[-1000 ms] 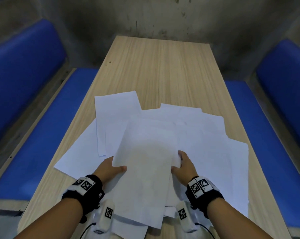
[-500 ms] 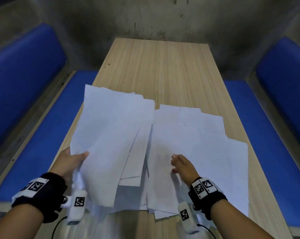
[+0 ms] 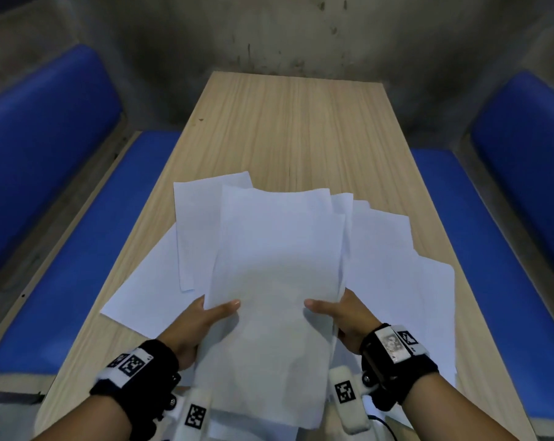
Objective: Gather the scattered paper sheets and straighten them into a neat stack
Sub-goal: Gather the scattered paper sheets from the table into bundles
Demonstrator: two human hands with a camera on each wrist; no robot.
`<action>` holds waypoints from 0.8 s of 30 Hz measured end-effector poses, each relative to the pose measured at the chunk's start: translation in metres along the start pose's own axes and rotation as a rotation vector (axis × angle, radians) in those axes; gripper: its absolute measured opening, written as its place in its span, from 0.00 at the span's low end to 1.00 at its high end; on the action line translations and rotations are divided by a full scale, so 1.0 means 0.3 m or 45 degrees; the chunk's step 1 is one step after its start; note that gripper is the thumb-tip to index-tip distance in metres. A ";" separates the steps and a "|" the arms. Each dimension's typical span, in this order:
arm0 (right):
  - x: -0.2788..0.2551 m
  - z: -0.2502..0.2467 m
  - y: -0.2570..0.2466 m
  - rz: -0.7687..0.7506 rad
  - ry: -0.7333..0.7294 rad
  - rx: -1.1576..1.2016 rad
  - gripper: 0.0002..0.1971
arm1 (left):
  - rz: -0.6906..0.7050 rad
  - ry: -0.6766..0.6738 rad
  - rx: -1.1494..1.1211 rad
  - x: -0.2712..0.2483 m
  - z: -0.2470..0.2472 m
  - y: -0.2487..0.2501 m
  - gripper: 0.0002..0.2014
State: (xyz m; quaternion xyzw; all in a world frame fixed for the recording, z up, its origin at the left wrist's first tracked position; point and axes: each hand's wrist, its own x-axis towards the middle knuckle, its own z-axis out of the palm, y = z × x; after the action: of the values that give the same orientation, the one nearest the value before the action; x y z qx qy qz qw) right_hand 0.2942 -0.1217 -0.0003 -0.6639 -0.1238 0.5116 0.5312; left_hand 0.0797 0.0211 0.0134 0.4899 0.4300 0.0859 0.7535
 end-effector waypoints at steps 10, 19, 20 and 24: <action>-0.051 -0.413 0.056 0.073 0.817 -0.246 0.13 | -0.146 0.376 0.306 0.126 0.238 -0.078 0.33; -0.024 -0.486 0.136 0.181 0.787 -0.408 0.16 | -0.067 0.328 0.595 0.255 0.441 -0.091 0.20; -0.026 -0.487 0.137 0.178 0.780 -0.418 0.16 | -0.047 0.292 0.603 0.265 0.458 -0.097 0.20; -0.041 -0.490 0.133 0.160 0.768 -0.397 0.09 | 0.005 0.206 0.504 0.275 0.499 -0.116 0.11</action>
State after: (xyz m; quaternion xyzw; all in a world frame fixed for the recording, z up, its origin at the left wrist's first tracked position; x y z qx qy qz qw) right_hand 0.3927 -0.2317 -0.0397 -0.8648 0.0032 0.2989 0.4033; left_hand 0.2300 -0.0504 -0.0388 0.6208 0.4967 0.0403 0.6052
